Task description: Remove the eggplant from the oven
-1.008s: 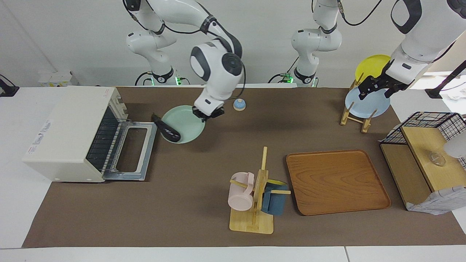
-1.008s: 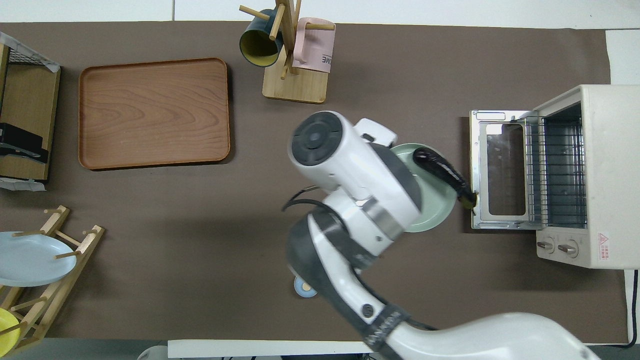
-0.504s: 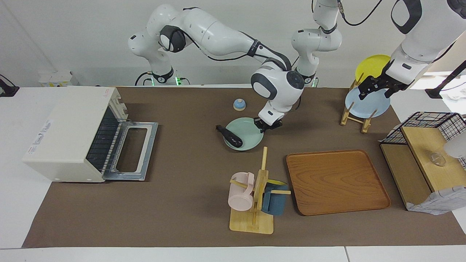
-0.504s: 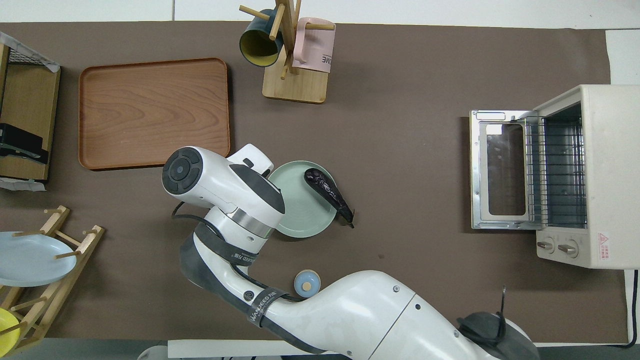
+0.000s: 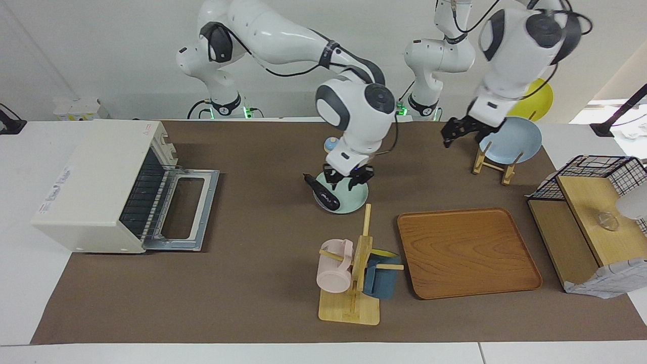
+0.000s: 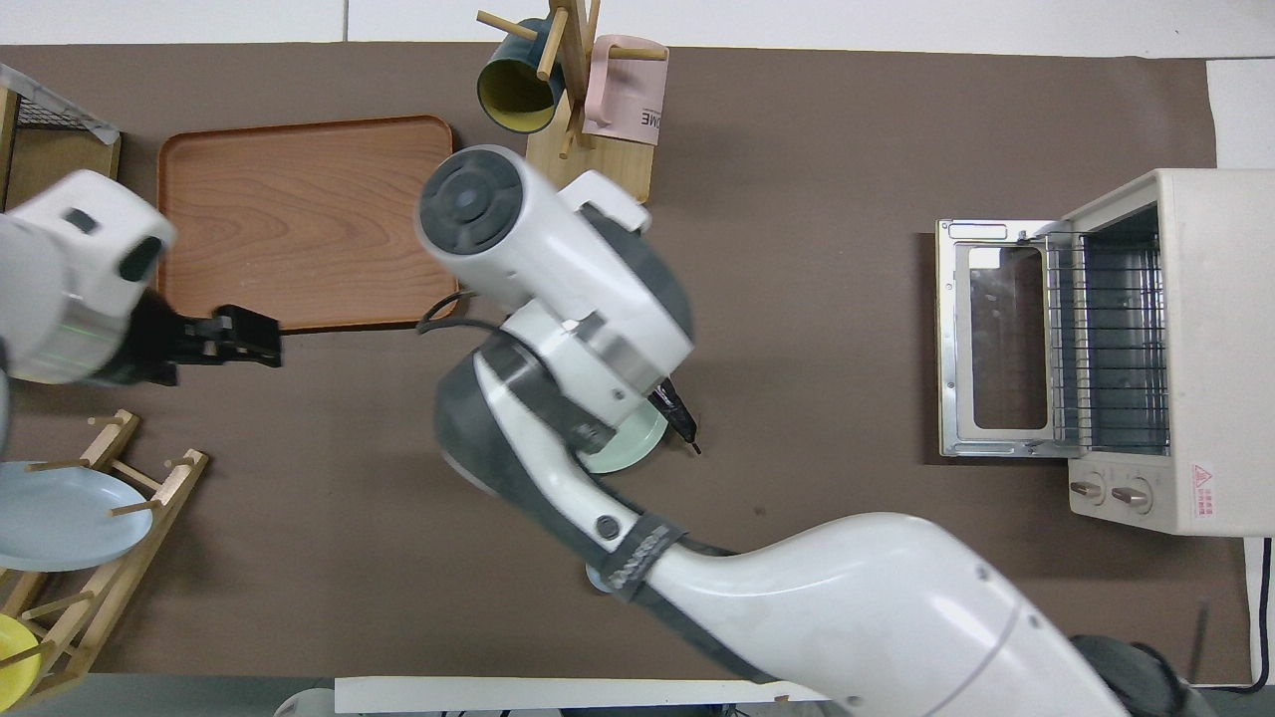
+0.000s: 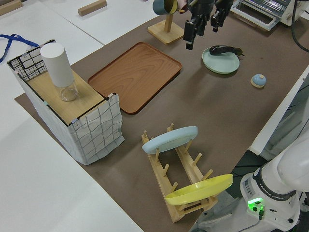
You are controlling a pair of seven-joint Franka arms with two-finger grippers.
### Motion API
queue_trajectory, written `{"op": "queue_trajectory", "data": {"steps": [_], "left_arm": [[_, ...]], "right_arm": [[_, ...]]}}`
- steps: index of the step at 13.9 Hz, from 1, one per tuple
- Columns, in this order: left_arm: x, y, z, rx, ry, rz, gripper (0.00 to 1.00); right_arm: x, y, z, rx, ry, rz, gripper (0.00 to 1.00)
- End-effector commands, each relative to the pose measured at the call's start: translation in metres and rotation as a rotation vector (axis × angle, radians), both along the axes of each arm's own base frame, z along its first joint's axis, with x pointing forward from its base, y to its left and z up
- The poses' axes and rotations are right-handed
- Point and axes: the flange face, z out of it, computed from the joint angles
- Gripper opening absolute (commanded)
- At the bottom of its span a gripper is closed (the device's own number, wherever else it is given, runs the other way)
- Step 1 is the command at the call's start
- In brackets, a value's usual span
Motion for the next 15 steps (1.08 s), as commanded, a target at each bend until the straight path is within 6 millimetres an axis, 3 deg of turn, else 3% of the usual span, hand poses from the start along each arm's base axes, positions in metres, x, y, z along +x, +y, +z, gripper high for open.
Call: {"op": "queue_trajectory", "data": {"steps": [1,3,5,6,7,9,11,12,15], "left_arm": [[-0.016,-0.086,-0.060,-0.024,-0.046,0.190,1.00],[-0.012,-0.157,-0.111,-0.097,-0.114,0.382,1.00],[-0.012,-0.213,-0.153,-0.170,-0.151,0.462,1.00],[-0.018,-0.239,-0.171,-0.175,-0.147,0.458,1.00],[-0.023,-0.259,-0.186,-0.168,-0.139,0.436,1.00],[-0.021,-0.266,-0.198,-0.160,-0.133,0.429,0.97],[-0.025,-0.266,-0.199,-0.141,-0.118,0.423,0.17],[-0.029,-0.269,-0.198,-0.129,-0.111,0.408,0.03],[-0.019,-0.266,-0.184,-0.073,-0.077,0.371,0.00]], "right_arm": [[-0.038,-0.115,-0.035,-0.018,0.082,0.077,0.13],[-0.047,-0.183,-0.074,-0.021,0.118,0.035,0.08],[-0.063,-0.215,-0.100,-0.030,0.120,0.055,0.06],[-0.056,-0.254,-0.109,-0.038,0.136,0.061,0.06],[-0.054,-0.276,-0.116,-0.027,0.134,0.060,0.06],[-0.059,-0.283,-0.129,-0.029,0.109,0.071,0.06],[-0.056,-0.304,-0.140,-0.033,0.092,0.053,0.06],[-0.058,-0.304,-0.143,-0.032,0.086,0.061,0.06],[-0.049,-0.311,-0.134,-0.145,0.098,0.215,0.04]]}}
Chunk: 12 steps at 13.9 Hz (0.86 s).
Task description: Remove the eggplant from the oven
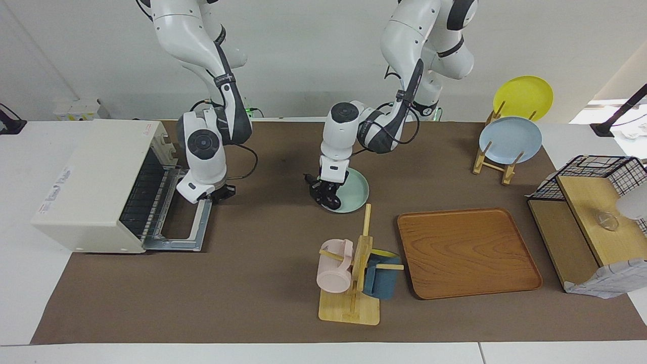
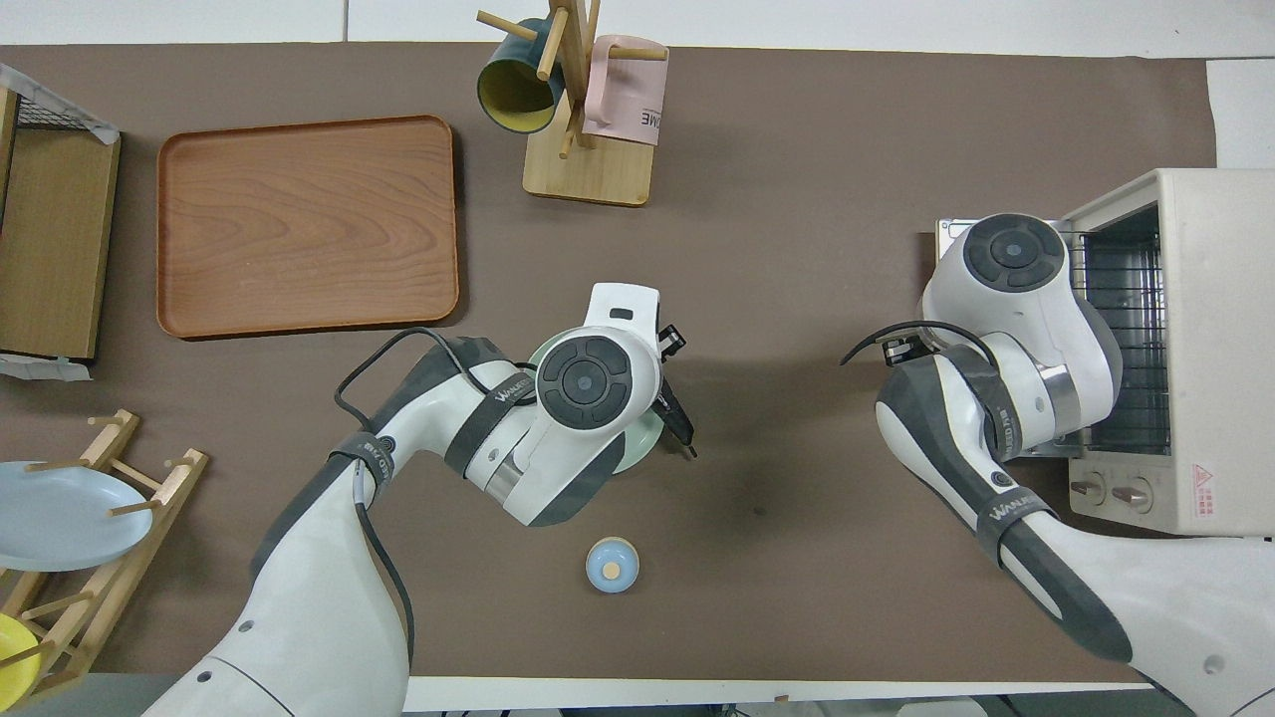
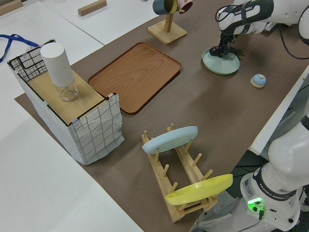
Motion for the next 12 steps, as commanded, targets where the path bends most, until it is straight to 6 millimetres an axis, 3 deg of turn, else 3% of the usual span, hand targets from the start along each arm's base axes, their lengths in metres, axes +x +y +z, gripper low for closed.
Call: {"op": "queue_trajectory", "data": {"steps": [1,2,5,7,8,9,10,11,12], "left_arm": [[0.014,0.013,0.023,0.055,0.047,-0.056,0.00],[0.025,0.031,0.038,0.077,0.071,-0.055,0.00],[0.081,0.125,0.073,0.110,0.113,-0.066,0.00],[0.119,0.190,0.068,0.115,0.107,-0.129,0.01],[0.141,0.233,0.066,0.114,0.091,-0.198,0.01],[0.159,0.269,0.067,0.107,0.045,-0.270,0.01],[0.178,0.304,0.061,0.107,-0.016,-0.330,0.00],[0.192,0.330,0.057,0.117,-0.073,-0.397,0.00],[0.200,0.343,0.043,0.134,-0.087,-0.476,0.00]], "right_arm": [[0.018,-0.024,0.026,-0.078,0.021,0.108,0.04],[0.031,-0.029,0.045,-0.088,0.052,0.128,0.04],[0.048,-0.056,0.101,-0.092,0.103,0.147,0.04],[0.047,-0.086,0.143,-0.086,0.136,0.150,0.06],[0.041,-0.101,0.164,-0.050,0.128,0.147,0.08],[0.035,-0.114,0.180,0.014,0.109,0.130,0.21],[0.026,-0.128,0.206,0.065,0.064,0.087,0.48],[0.020,-0.128,0.240,0.093,0.002,0.071,0.98],[0.013,-0.122,0.279,0.143,-0.065,0.055,1.00]]}}
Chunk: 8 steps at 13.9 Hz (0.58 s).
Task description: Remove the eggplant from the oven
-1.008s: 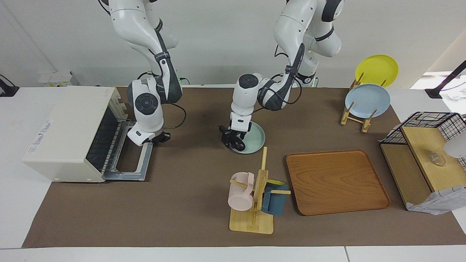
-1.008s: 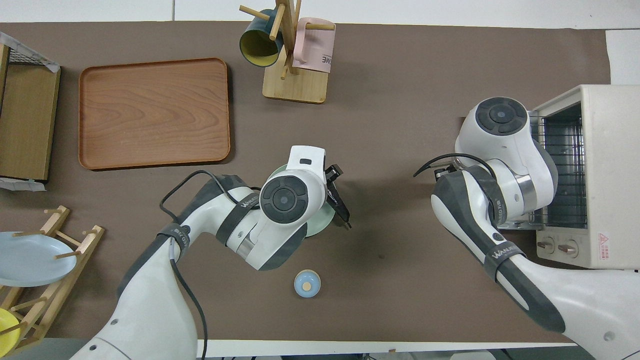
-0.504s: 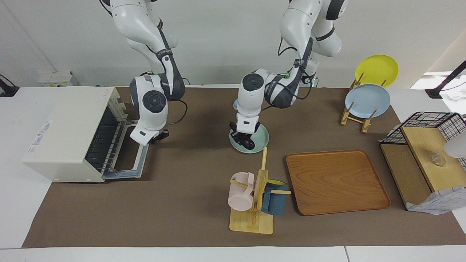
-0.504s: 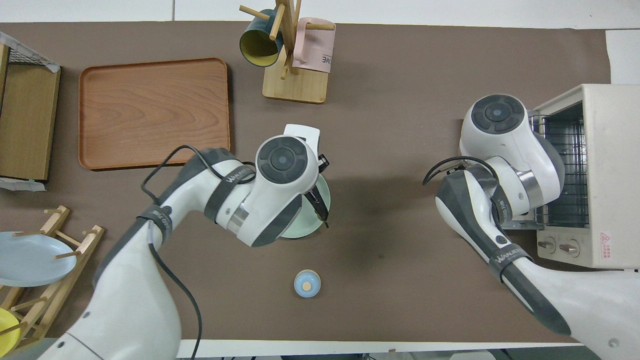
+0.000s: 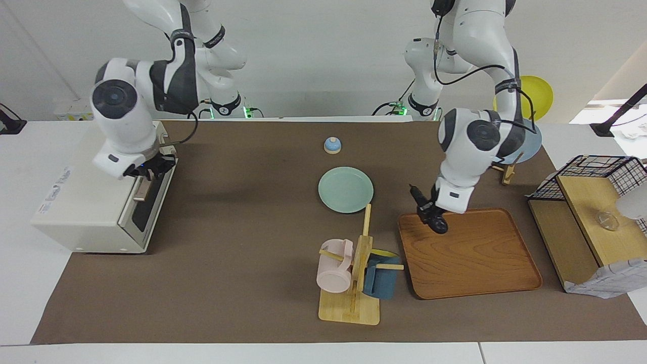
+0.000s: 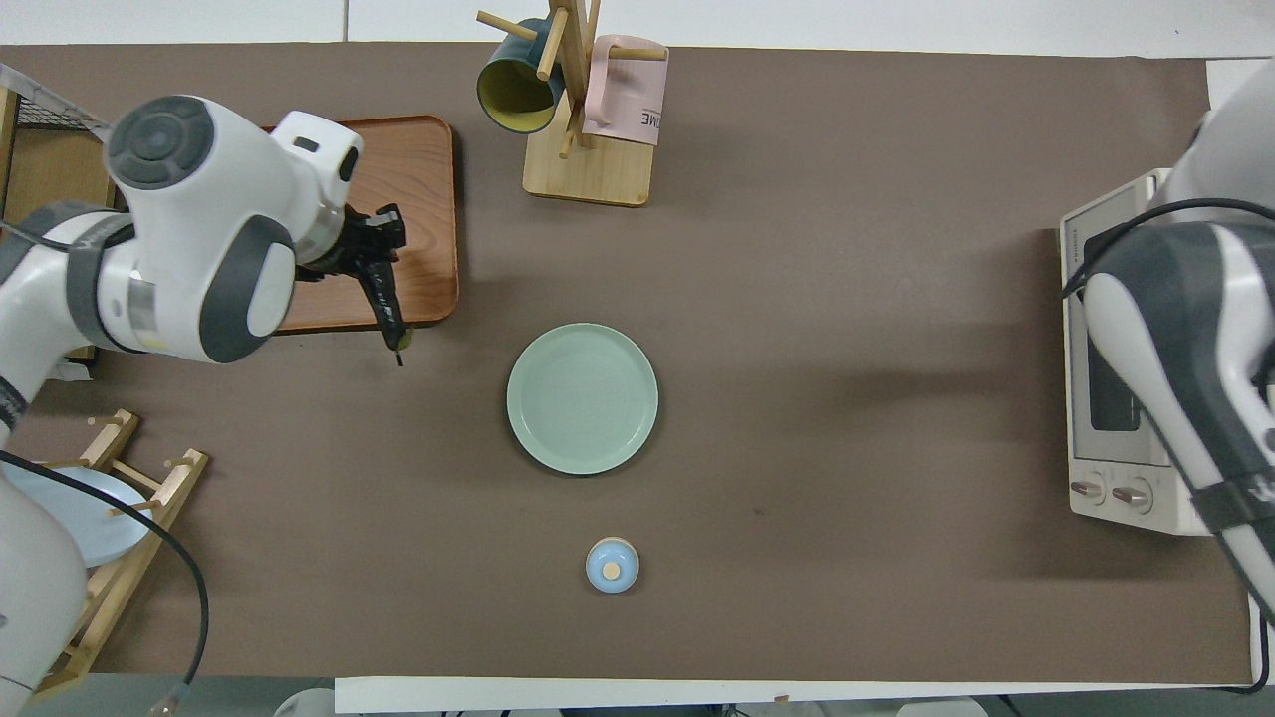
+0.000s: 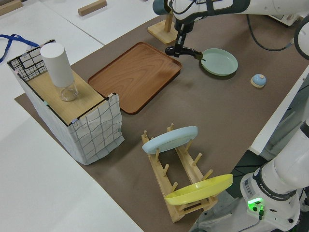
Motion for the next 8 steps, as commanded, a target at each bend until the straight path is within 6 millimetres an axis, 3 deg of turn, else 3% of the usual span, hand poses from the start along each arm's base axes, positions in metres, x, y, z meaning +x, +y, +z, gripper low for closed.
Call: {"op": "queue_trajectory", "data": {"steps": [1,2,4,5,6,8], "left_arm": [[0.015,0.022,-0.031,0.065,-0.050,-0.180,0.00],[0.017,0.028,-0.032,0.096,-0.064,-0.197,0.07],[0.019,0.040,-0.028,0.100,-0.069,-0.180,1.00],[0.020,0.042,-0.024,0.098,-0.078,-0.174,1.00],[0.018,0.048,-0.014,0.099,-0.073,-0.163,1.00],[-0.010,0.055,0.037,0.112,0.053,-0.163,1.00]], "right_arm": [[-0.020,0.019,0.102,0.109,-0.133,-0.025,1.00],[-0.022,0.018,0.128,0.125,-0.140,-0.051,1.00],[-0.028,0.015,0.162,0.190,-0.123,-0.094,1.00],[-0.031,0.017,0.168,0.176,-0.121,-0.117,1.00],[-0.030,0.017,0.162,0.155,-0.106,-0.125,1.00],[-0.035,0.012,0.160,0.141,-0.064,-0.139,1.00]]}}
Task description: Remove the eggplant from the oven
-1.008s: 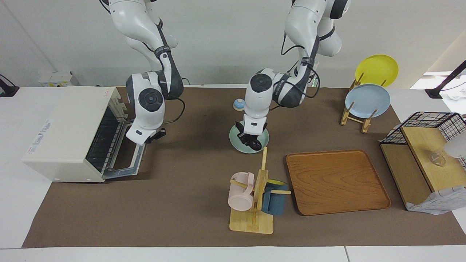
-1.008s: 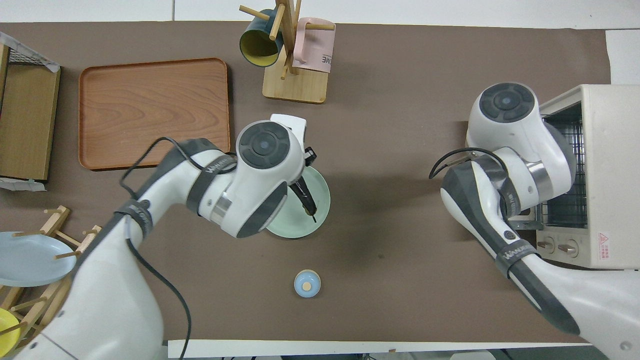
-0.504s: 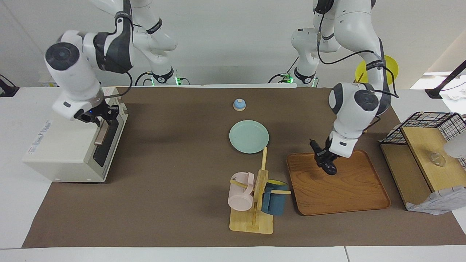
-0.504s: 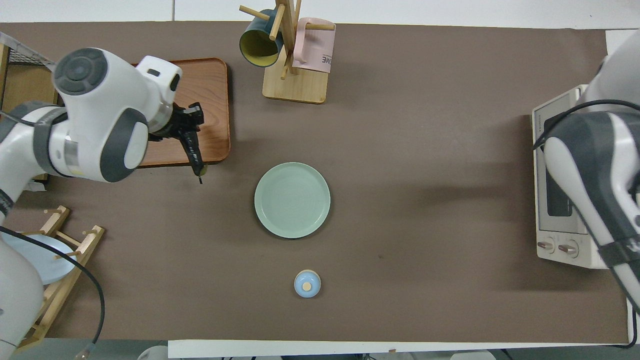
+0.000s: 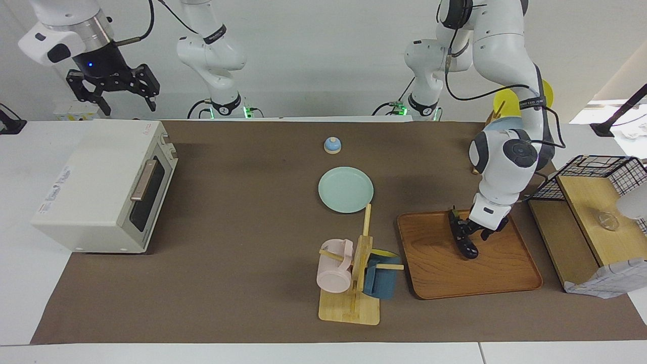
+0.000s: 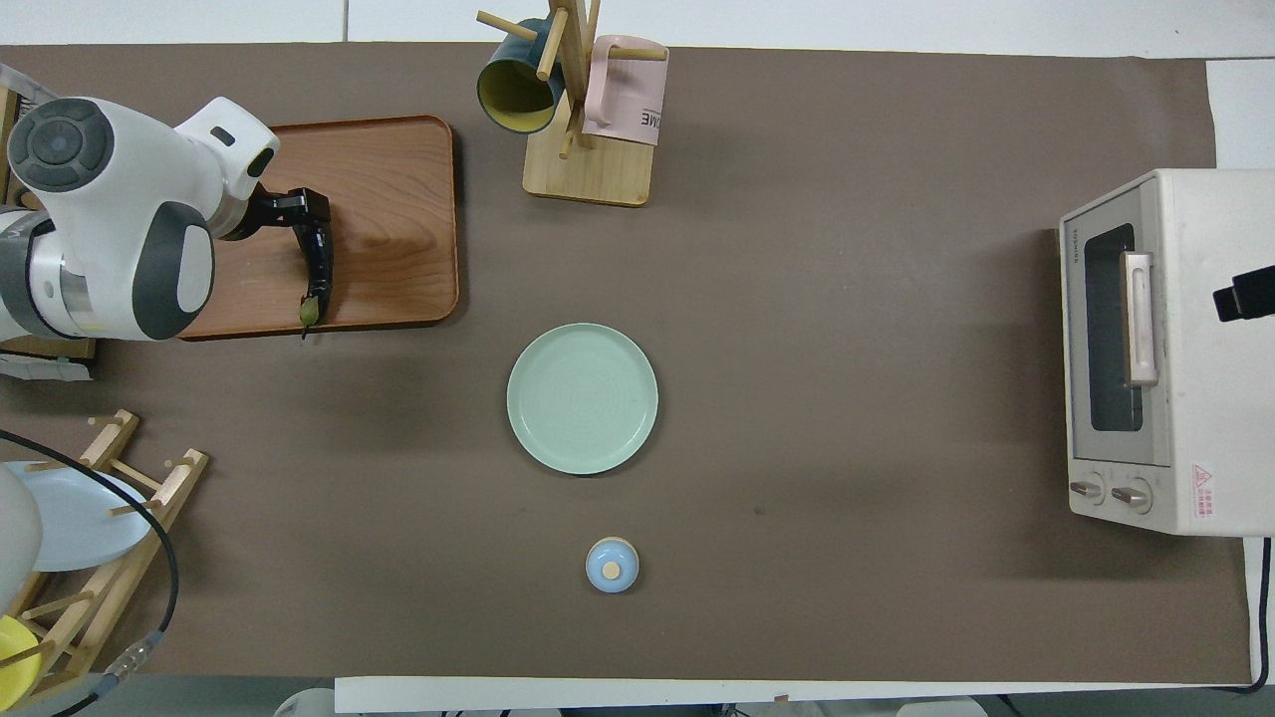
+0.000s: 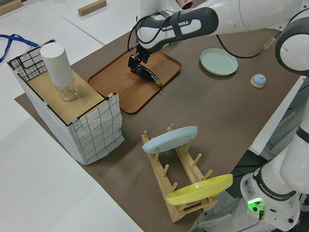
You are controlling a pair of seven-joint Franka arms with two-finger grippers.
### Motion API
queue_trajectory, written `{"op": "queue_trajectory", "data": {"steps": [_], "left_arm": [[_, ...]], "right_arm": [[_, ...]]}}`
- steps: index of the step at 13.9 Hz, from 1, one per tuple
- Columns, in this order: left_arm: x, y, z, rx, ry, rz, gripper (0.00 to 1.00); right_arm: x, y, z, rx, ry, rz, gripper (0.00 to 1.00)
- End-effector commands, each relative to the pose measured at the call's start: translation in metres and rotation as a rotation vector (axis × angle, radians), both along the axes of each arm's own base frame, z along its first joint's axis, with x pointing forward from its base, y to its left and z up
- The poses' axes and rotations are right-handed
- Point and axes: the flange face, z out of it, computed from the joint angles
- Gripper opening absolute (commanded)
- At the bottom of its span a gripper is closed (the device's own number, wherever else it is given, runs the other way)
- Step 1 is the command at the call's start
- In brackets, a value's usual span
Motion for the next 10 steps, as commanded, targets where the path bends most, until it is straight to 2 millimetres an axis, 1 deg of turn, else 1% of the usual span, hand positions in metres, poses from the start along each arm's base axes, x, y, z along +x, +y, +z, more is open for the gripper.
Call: {"op": "queue_trajectory", "data": {"steps": [1,2,3,4,5,6,7,9,10], "left_arm": [[-0.041,0.014,0.093,0.030,0.097,0.000,1.00],[-0.061,0.014,0.123,0.035,0.135,0.001,1.00],[-0.087,0.018,0.162,0.038,0.166,0.000,1.00],[-0.110,0.018,0.192,0.037,0.179,-0.004,1.00],[-0.132,0.021,0.221,0.030,0.177,-0.010,1.00],[-0.141,0.021,0.236,0.029,0.175,-0.023,1.00],[-0.144,0.021,0.250,0.024,0.164,-0.043,1.00],[-0.146,0.025,0.279,-0.022,0.161,-0.069,1.00],[-0.146,0.027,0.285,-0.030,0.161,-0.077,1.00]], "right_arm": [[0.006,-0.009,-0.009,-0.007,0.057,-0.030,1.00],[0.004,-0.009,-0.010,-0.007,0.069,-0.031,1.00],[0.003,-0.009,-0.010,-0.012,0.071,-0.032,1.00],[-0.001,-0.009,-0.006,-0.025,0.066,-0.034,1.00],[-0.002,-0.003,-0.004,-0.034,0.055,-0.023,1.00],[-0.003,-0.008,-0.003,-0.034,0.054,-0.031,1.00],[-0.002,-0.004,-0.004,-0.036,0.055,-0.023,1.00],[-0.001,-0.005,-0.007,-0.034,0.064,-0.023,1.00],[0.000,-0.009,-0.012,-0.031,0.072,-0.028,1.00]]}}
